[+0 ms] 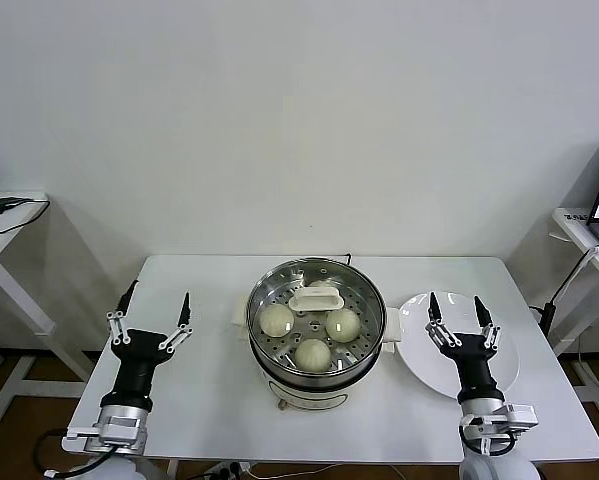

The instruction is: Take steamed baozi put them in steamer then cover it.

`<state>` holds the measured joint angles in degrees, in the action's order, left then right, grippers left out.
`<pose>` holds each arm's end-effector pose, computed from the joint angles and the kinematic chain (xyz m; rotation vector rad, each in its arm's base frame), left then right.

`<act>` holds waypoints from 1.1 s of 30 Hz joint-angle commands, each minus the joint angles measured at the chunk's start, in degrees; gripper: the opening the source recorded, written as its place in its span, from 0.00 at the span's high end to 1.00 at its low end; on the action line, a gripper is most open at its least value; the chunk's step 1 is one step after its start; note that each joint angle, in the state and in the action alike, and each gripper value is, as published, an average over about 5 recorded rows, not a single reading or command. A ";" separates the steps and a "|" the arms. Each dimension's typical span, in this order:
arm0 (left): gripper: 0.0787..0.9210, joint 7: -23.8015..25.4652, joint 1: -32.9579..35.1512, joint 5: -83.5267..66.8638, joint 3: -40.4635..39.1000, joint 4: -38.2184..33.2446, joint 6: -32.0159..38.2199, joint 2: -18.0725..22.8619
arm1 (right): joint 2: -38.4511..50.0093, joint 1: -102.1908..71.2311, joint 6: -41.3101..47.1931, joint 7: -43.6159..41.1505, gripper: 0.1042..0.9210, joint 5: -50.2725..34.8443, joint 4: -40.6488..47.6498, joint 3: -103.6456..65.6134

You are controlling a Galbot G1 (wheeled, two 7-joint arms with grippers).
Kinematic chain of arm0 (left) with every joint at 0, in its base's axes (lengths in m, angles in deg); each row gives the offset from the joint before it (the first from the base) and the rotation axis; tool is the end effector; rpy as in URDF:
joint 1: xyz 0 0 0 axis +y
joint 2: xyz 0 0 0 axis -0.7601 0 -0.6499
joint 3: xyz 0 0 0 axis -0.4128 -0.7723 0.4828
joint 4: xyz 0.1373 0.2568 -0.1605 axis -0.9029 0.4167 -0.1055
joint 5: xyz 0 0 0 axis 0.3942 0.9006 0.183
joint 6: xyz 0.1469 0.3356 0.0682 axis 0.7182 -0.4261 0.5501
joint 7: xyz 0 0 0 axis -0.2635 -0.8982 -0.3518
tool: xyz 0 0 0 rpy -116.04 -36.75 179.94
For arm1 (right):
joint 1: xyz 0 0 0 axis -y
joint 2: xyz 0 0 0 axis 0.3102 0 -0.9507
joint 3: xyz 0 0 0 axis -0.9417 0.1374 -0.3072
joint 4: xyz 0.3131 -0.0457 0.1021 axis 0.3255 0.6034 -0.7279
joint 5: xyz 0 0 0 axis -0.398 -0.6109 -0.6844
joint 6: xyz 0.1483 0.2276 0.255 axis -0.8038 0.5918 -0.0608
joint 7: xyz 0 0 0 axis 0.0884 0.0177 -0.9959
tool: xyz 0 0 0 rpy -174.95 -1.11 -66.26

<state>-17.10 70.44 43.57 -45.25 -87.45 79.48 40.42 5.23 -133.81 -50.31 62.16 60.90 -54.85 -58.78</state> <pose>0.2059 0.0381 -0.2368 -0.0241 2.8894 0.6677 0.2319 -0.0763 -0.2931 0.0741 2.9524 0.1731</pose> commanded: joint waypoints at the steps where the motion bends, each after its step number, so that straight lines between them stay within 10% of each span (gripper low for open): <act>1: 0.12 4.15 0.66 -8.53 6.50 4.58 4.29 1.60 | -0.09 0.16 1.01 0.05 0.12 0.74 -0.69 0.00; 33: 0.12 4.63 1.59 -7.96 5.77 6.13 4.99 1.82 | 0.01 -0.50 3.91 1.12 0.12 3.52 -2.81 -0.17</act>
<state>-12.73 71.96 35.99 -39.75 -81.66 84.17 42.20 5.18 -134.26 -46.90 63.18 64.15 -57.42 -58.97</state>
